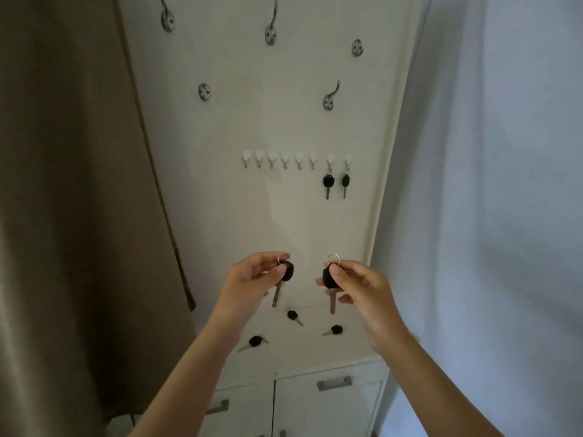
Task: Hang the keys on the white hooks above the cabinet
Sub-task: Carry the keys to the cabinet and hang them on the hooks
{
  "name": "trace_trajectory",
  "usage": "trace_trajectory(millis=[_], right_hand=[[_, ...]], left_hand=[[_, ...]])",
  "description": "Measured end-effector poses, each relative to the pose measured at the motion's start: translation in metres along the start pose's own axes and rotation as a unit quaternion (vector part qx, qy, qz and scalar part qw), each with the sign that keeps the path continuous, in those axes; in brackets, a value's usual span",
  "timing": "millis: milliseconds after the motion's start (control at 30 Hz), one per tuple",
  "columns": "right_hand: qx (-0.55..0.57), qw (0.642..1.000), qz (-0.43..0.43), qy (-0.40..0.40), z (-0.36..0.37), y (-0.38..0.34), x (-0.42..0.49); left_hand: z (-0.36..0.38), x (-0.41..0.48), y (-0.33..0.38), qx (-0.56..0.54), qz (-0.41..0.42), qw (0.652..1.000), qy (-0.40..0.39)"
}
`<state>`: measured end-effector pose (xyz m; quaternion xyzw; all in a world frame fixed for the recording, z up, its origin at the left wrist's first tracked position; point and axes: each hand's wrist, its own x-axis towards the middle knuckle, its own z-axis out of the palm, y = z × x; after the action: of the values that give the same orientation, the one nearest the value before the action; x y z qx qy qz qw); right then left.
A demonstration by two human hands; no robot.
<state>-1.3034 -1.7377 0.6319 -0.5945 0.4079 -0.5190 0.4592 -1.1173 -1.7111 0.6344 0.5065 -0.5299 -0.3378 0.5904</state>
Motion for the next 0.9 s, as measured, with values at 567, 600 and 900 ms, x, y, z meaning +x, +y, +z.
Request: trace_trajectory(millis=[567,600,900], right_hand=[[0.014,0.999,-0.035,-0.016,-0.004,0.037,0.263],[0.013,0.999,-0.037,-0.016,-0.002,0.038,0.276],[0.017,0.999,-0.049,-0.004,0.013,0.041,0.364]], left_hand=[[0.059,0.233,-0.04,-0.033,0.007,0.998,0.06],[0.06,0.248,-0.041,-0.036,0.012,0.997,0.061],[0.065,0.343,-0.048,-0.054,0.053,0.993,0.09]])
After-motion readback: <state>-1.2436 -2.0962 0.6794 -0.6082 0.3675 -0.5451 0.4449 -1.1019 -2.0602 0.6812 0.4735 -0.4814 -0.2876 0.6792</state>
